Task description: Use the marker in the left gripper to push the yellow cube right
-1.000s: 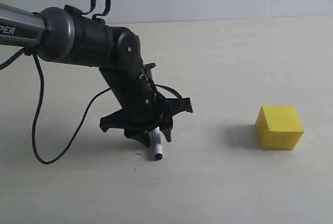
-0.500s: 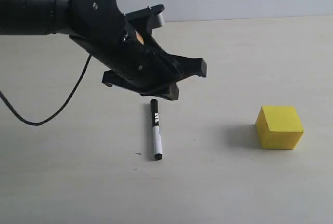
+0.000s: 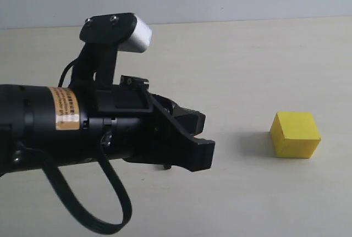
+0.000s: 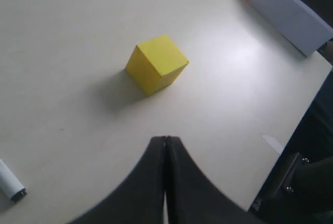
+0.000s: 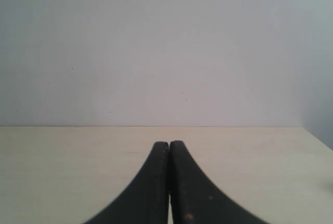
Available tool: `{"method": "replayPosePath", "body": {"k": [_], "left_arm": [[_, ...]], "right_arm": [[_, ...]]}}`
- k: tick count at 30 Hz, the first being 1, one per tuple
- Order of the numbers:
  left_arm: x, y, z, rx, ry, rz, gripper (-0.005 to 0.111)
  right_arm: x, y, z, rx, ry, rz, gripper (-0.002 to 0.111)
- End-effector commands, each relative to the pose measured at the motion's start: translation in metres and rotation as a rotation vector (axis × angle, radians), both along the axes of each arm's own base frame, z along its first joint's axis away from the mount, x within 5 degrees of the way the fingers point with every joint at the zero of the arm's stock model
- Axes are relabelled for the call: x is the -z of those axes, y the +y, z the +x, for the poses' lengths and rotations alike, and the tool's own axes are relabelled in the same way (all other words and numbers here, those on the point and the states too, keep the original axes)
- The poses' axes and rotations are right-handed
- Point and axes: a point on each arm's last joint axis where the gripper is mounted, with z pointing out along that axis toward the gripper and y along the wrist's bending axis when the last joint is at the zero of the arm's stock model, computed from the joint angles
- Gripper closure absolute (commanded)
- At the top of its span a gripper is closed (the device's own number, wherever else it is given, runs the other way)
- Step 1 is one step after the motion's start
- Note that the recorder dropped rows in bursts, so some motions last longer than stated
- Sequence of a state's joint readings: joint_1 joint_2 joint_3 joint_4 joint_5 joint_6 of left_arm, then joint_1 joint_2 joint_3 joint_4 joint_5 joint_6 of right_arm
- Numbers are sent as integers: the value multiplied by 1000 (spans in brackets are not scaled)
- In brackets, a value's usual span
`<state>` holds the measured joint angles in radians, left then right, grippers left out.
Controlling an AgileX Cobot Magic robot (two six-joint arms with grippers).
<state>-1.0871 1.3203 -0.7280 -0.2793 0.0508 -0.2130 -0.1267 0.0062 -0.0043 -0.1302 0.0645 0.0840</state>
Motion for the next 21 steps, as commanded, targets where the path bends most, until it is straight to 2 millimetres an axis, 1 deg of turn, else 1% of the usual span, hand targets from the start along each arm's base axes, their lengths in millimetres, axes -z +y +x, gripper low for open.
{"method": "replayPosePath", "body": {"k": [1,10,12,14,16,17,18,19,20,21], "left_arm": [[-6,4,-5,5,-21,-34,107],[-5,4,-5,7,-19,-28,107],[1,8,-8,61,-21,74,107],[9,17,-5,58,43,167,107],[12,32,3,9,86,210,107],[13,52,11,-58,106,220,107],[9,80,15,-145,114,207,107],[6,96,15,-200,118,195,107],[1,130,13,-313,100,168,107],[-2,146,8,-368,71,147,107]], "right_arm": [[0,0,0,6,-9,-2,108],[0,0,0,6,-9,-2,108],[0,0,0,6,-9,-2,108],[0,0,0,6,-9,-2,108],[0,0,0,6,-9,-2,108],[0,0,0,6,-9,-2,108],[0,0,0,6,-9,-2,108],[0,0,0,6,-9,-2,108],[0,0,0,6,-9,-2,108],[0,0,0,6,-9,-2,108]]}}
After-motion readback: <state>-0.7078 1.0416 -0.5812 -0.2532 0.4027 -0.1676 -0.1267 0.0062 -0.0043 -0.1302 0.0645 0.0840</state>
